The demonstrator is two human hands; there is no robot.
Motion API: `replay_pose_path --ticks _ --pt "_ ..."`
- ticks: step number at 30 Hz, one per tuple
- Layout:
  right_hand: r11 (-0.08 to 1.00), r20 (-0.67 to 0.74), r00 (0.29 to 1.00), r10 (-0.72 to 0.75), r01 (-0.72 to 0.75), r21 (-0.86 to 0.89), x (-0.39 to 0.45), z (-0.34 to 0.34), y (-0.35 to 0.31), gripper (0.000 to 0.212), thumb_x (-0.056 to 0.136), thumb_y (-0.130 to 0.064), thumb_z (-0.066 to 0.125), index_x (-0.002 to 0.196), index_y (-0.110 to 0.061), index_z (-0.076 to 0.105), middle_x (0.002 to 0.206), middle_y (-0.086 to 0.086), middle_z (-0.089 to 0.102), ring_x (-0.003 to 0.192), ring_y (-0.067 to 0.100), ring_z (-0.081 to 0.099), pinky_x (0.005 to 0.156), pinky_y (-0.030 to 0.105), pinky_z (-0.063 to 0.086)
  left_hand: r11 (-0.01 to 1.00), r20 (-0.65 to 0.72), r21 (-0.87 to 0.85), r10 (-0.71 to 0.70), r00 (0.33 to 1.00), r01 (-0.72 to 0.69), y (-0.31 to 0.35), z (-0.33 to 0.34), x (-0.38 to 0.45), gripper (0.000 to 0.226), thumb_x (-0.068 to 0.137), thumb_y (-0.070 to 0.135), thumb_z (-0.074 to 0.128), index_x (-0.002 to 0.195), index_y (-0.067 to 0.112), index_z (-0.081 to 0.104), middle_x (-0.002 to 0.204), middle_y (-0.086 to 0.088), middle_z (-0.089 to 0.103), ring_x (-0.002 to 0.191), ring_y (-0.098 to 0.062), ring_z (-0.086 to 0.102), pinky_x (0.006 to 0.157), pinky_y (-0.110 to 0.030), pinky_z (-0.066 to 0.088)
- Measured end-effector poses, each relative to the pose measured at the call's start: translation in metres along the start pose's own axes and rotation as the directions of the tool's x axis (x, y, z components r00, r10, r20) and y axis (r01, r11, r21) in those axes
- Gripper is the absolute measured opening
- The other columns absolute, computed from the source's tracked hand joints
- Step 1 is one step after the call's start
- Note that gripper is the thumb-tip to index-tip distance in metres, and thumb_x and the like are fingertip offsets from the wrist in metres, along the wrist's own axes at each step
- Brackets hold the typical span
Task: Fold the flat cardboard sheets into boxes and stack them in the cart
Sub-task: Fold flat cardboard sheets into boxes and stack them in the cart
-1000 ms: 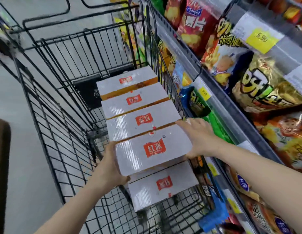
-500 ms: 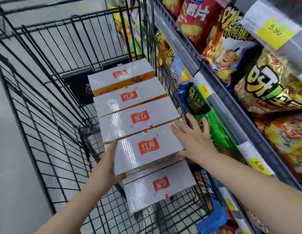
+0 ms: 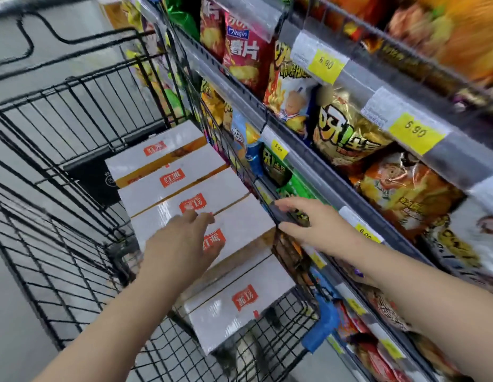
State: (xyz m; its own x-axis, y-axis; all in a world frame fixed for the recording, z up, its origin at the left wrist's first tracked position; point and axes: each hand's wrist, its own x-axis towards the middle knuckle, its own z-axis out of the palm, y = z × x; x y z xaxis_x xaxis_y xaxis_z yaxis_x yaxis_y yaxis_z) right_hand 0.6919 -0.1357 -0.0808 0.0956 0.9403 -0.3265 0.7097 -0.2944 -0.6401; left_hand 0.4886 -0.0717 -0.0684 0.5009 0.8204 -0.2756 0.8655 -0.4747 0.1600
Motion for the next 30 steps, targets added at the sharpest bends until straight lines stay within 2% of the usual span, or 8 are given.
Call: replay_pose_path --ticks 3,5,11,16,20,22,25,30 --pt "0.978 -0.155 0.986 0.065 -0.032 0.205 -0.036 -0.024 0.002 0.012 0.090 -0.021 0.054 0.098 -0.023 0.063 0.087 -0.010 0.062 0.079 -0.004 0.057 0.070 0.005 0.039 0.963 -0.101 -0.185 0.181 0.978 -0.197 0.035 -0.013 0.009 0.026 0.089 0.038 0.048 0.111 0.025 0.051 0.098 0.007 0.049 0.097 -0.014 0.049 0.067 -0.027 0.038" --pt "0.949 -0.268 0.955 0.128 -0.039 0.313 -0.065 -0.039 0.011 0.020 0.091 -0.016 0.052 0.074 -0.020 0.061 0.066 -0.007 0.060 0.057 -0.003 0.054 0.060 0.003 0.040 0.915 -0.158 -0.206 0.319 0.935 -0.347 0.062 -0.017 0.014 0.010 0.090 0.032 0.047 0.089 0.023 0.053 0.076 0.008 0.046 0.080 -0.014 0.048 0.060 -0.028 0.033" --pt "0.842 -0.443 0.802 0.401 -0.132 0.523 -0.157 -0.059 0.046 0.041 0.097 -0.022 0.036 0.058 -0.014 0.045 0.043 -0.002 0.039 0.035 0.002 0.034 0.043 0.012 0.030 0.767 -0.180 -0.223 0.574 0.799 -0.601 0.149 -0.016 0.002 0.043 0.094 0.032 0.039 0.053 0.023 0.028 0.047 0.003 0.032 0.046 -0.014 0.033 0.048 -0.034 0.022" --pt "0.870 -0.533 0.699 0.476 -0.284 0.404 -0.256 -0.049 0.075 0.038 0.096 -0.024 0.041 0.058 -0.022 0.049 0.051 -0.006 0.050 0.047 -0.001 0.047 0.053 0.011 0.037 0.596 -0.111 -0.184 0.778 0.618 -0.782 0.223 -0.003 -0.037 0.043 0.092 0.040 0.034 0.052 0.025 0.026 0.052 -0.007 0.045 0.062 -0.032 0.050 0.056 -0.031 0.029" --pt "0.857 -0.598 0.616 0.512 -0.411 0.310 -0.352 -0.026 0.092 0.018 0.089 -0.023 0.055 0.072 -0.023 0.058 0.071 -0.003 0.059 0.065 0.005 0.052 0.062 0.013 0.038 0.486 0.003 -0.133 0.872 0.490 -0.864 0.282 0.012 -0.093 0.009 0.088 0.038 0.050 0.084 0.030 0.053 0.074 0.012 0.051 0.087 -0.016 0.056 0.070 -0.029 0.041" --pt "0.843 -0.622 0.577 0.529 -0.439 0.310 -0.400 -0.011 0.100 0.009 0.086 -0.022 0.061 0.092 -0.017 0.065 0.085 -0.004 0.062 0.076 0.005 0.054 0.065 0.006 0.037 0.423 0.061 -0.092 0.906 0.419 -0.902 0.308 0.025 -0.125 0.024 0.086 0.037 0.053 0.109 0.029 0.053 0.095 0.013 0.056 0.097 -0.011 0.054 0.078 -0.028 0.045" --pt "0.808 -0.636 0.527 0.563 -0.513 0.290 -0.475 0.017 0.107 0.029 0.084 -0.024 0.062 0.112 -0.015 0.060 0.105 -0.003 0.059 0.095 0.007 0.053 0.078 0.011 0.036 0.305 0.111 -0.047 0.948 0.298 -0.951 0.344 0.046 -0.182 0.040 0.085 0.039 0.054 0.123 0.030 0.046 0.124 0.010 0.051 0.117 -0.013 0.047 0.091 -0.034 0.045" --pt "0.757 -0.698 0.425 0.576 -0.599 0.260 -0.605 0.077 0.112 0.039 0.086 -0.029 0.061 0.123 -0.017 0.055 0.125 0.000 0.058 0.115 0.016 0.053 0.088 0.018 0.035 0.134 0.180 -0.035 0.976 0.126 -0.990 0.395 0.092 -0.299 0.046 0.085 0.036 0.055 0.128 0.028 0.043 0.129 0.007 0.048 0.119 -0.014 0.046 0.094 -0.036 0.044"
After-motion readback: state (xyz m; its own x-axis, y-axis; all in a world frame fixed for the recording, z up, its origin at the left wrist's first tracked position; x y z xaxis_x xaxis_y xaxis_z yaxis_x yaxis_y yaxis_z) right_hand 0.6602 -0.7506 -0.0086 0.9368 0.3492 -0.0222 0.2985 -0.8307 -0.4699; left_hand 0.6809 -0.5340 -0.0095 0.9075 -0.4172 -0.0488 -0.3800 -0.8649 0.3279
